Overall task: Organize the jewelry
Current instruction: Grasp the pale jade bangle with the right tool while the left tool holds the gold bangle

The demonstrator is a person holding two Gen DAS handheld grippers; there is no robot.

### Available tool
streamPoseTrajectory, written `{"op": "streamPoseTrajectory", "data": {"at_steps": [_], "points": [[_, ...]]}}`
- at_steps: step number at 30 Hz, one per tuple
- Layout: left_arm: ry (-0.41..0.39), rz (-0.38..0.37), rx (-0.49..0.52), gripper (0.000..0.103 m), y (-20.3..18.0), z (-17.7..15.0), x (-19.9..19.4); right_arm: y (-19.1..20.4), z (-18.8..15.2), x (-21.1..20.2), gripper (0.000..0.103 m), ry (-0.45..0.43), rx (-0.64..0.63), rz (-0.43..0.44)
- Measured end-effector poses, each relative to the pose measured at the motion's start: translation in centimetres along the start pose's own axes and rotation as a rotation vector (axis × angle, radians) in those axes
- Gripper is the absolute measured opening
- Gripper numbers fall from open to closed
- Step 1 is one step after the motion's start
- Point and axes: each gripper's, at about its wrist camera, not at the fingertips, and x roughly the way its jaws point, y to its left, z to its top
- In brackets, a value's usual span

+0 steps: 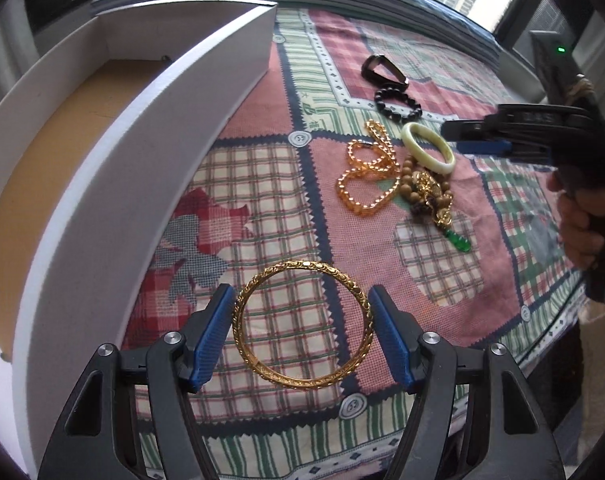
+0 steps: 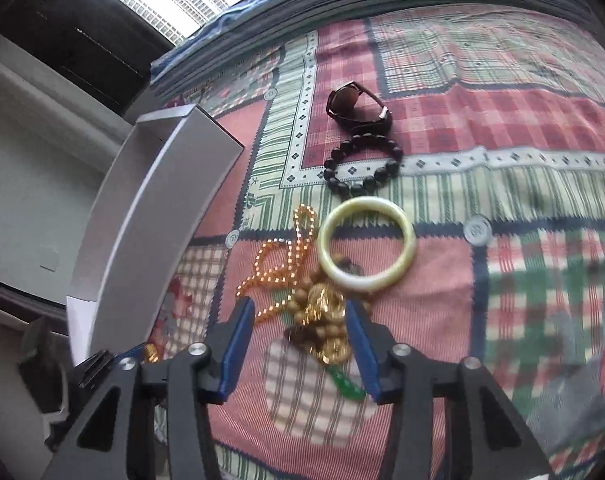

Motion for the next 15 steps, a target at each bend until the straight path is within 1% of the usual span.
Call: {"op": "streamPoseTrajectory", "data": {"at_steps": [1, 3, 6, 8, 9, 10, 13, 15], "points": [[-0.004, 0.001, 0.000, 0.070, 0.1, -0.1, -0.3, 0.3, 0.7, 1.2, 0.044, 0.015, -0.011, -0.029], [-0.011, 0.006, 0.001, 0.070, 0.4, -0.4, -0.8, 0.8, 1.7, 3.1, 0.041, 0.046, -0.036, -0.060], [-0.013, 0.007, 0.002, 0.070, 0.6, -0.7, -1.0, 1.5, 2.2, 5.4, 0.032, 0.085, -0.088, -0.117], [-0.011, 0.006, -0.002, 0.070, 0.7, -0.9, -1.0, 1.8, 2.1, 6.3, 0.016, 0.097, -0.111, -0.151], [-0.010, 0.004, -0.003, 0.070, 0.8, -1.0, -1.0, 1.6, 2.2, 6.4, 0.012, 0.095, -0.118, -0.169], [-0.009, 0.004, -0.004, 0.070, 0.9, -1.1, -1.1, 1.6, 2.1, 6.3, 0.010, 0.090, -0.117, -0.166], [-0.015, 0.001, -0.005, 0.070, 1.1, -1.3, -1.8, 1.4, 1.7, 4.7, 0.010, 0.045, -0.115, -0.149], [-0.024, -0.004, -0.006, 0.070, 1.2, -1.3, -2.5, 1.3, 1.1, 2.9, 0.010, 0.014, -0.103, -0.118]]}}
